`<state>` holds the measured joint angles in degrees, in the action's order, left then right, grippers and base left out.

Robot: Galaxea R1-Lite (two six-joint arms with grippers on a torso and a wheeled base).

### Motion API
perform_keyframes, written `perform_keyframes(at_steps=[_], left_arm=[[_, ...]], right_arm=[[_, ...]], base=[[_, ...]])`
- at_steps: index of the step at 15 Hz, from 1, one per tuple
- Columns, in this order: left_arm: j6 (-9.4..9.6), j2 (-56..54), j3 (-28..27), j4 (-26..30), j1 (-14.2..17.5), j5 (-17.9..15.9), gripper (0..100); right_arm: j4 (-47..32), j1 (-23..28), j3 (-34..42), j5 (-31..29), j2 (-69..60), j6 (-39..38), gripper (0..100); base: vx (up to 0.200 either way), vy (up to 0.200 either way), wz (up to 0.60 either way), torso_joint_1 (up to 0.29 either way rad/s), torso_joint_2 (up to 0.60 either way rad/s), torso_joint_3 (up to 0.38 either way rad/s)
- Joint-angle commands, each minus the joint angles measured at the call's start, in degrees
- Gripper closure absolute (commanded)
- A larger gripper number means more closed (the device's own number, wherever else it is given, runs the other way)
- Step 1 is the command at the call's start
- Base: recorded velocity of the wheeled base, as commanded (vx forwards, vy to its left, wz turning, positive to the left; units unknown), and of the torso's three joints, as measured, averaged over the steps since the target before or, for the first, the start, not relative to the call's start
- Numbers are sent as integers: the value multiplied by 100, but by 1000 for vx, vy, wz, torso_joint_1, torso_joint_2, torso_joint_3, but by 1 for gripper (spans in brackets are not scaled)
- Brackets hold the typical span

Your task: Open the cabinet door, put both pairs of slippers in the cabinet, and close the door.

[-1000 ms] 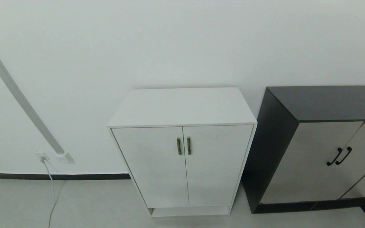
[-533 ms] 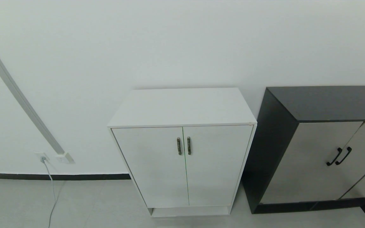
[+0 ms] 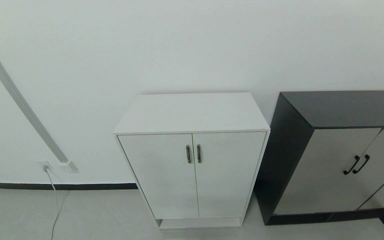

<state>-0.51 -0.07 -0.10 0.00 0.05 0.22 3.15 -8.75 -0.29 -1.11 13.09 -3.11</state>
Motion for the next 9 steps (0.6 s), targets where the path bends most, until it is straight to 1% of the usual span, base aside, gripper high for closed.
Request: perform_keyframes(at_steps=[1, 4, 5, 6, 7, 9], left_arm=[[7, 7, 1, 0, 4, -4, 100], [7, 7, 1, 0, 4, 4, 100], [7, 7, 1, 0, 4, -4, 100], [7, 7, 1, 0, 4, -4, 100], [7, 7, 1, 0, 4, -4, 100], [7, 7, 1, 0, 4, 4, 100]], right_arm=[[-7, -4, 12, 14, -105, 3, 100], [-16, 5, 3, 14, -123, 65, 100], [-33, 75, 3, -21, -149, 214, 100], [-200, 181, 20, 14, -386, 539, 100], [-411, 155, 3, 111, -545, 592, 100], [-358, 128, 12, 120, -509, 583, 100]], base=[[0, 0, 0, 0, 0, 0], [0, 0, 0, 0, 0, 0], [0, 0, 0, 0, 0, 0], [0, 0, 0, 0, 0, 0], [0, 0, 0, 0, 0, 0], [0, 0, 0, 0, 0, 0]])
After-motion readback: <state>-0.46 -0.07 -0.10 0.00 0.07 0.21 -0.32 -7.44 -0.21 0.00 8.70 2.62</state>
